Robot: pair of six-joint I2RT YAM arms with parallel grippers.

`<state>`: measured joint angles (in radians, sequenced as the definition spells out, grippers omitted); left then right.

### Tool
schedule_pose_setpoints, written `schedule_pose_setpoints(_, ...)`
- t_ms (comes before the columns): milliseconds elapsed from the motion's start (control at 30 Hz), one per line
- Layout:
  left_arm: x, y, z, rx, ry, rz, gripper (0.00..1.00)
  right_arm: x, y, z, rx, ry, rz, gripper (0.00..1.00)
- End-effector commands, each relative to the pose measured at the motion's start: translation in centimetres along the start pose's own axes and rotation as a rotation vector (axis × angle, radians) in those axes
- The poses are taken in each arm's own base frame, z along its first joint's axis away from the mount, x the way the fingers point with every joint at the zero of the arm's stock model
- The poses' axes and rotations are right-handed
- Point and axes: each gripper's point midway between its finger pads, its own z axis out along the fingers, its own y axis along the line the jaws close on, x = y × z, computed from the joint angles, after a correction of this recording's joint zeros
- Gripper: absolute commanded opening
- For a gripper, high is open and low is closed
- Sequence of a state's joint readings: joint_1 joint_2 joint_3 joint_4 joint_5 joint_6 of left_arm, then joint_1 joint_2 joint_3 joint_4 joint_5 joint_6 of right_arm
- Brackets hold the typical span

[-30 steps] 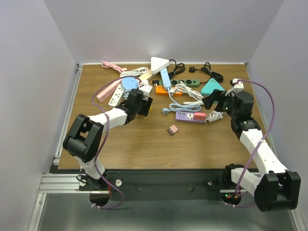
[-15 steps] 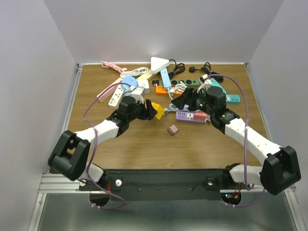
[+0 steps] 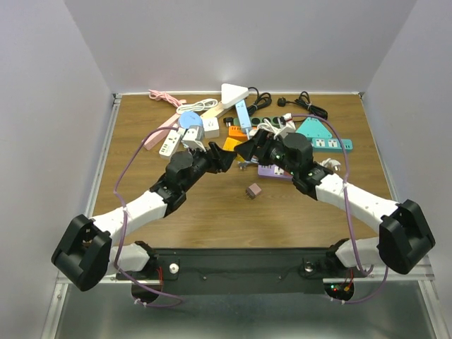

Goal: Insert the plug

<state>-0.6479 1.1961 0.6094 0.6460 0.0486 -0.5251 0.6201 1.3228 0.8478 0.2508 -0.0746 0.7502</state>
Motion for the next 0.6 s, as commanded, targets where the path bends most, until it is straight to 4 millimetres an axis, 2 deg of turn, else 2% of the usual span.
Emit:
schedule_pose_setpoints(0, -2.9, -2.8, -0.5, 0.072, -0.120, -0.037, 0.00, -3.0, 3.1, -0.5, -0.091, -0.143, 0.025, 0.98)
schedule_pose_setpoints(167, -3.1, -3.1, -0.4, 0.063, -0.134, -0.031, 0.00, -3.1, 2.7, -0.4, -0.059, -0.156, 0.008, 0.98)
schedule_pose_setpoints(433, -2.9, -4.2, -0.1, 0.067, -0.138, -0.018, 0.00, -1.5, 1.3, 1.3, 0.026, -0.094, -0.029, 0.96)
schedule_pose_setpoints(533, -2.5, -4.6, 0.2, 0.077, -0.124, 0.001, 0.00, -1.1, 1.7, 1.8, 0.016, -0.073, -0.042, 0.93)
schedule_pose_setpoints(567, -2.5, -4.7, 0.2, 0.076, -0.126, 0.006, 0.00, -1.0, 1.6, 2.0, 0.016, -0.064, -0.044, 0.85)
